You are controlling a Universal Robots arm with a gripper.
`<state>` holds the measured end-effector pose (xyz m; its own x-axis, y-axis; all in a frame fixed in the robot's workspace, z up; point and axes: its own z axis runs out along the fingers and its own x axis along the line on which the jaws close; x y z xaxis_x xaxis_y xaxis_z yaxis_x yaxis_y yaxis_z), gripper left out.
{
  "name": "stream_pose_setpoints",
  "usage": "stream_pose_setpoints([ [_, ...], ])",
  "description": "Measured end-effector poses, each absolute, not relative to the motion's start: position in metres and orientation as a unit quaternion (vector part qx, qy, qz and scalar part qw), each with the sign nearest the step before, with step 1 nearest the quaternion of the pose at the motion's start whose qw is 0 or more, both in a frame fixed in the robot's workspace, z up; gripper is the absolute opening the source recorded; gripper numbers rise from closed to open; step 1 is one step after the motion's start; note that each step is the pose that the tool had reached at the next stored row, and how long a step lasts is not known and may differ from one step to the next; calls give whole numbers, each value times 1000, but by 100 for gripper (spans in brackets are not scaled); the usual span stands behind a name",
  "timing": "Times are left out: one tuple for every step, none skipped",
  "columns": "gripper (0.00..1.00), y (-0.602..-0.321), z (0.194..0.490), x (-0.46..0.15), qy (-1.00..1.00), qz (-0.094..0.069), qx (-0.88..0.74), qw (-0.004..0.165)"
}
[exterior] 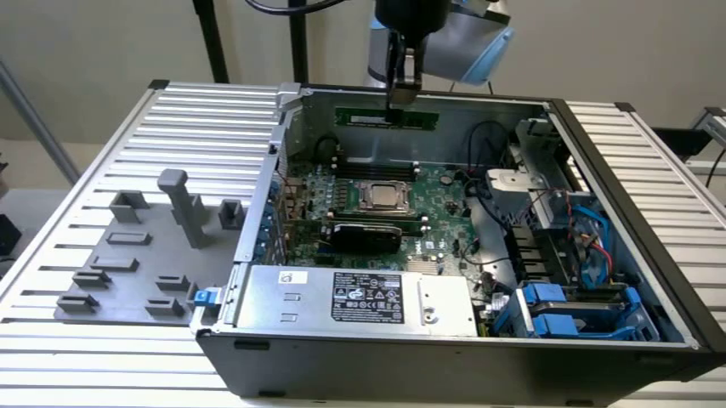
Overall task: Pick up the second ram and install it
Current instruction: 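Pick up the second ram and move it above second insertion slot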
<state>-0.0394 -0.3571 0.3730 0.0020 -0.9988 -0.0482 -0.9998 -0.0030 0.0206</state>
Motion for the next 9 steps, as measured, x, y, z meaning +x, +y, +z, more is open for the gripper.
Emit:
stream_pose_setpoints([
  [14, -357, 371, -38, 706, 24, -707, 10],
  [14, -357, 370, -36, 707, 24, -707, 10],
  [14, -357, 369, -34, 707, 24, -706, 10],
  [14, -357, 368, -33, 708, 24, -706, 10],
  [14, -357, 368, -32, 709, 24, -705, 10],
  [14, -357, 368, -31, 709, 24, -705, 10],
  [14, -357, 368, -31, 709, 24, -705, 10],
  [14, -357, 368, -31, 709, 24, -705, 10],
  [14, -357, 368, -31, 709, 24, -705, 9],
])
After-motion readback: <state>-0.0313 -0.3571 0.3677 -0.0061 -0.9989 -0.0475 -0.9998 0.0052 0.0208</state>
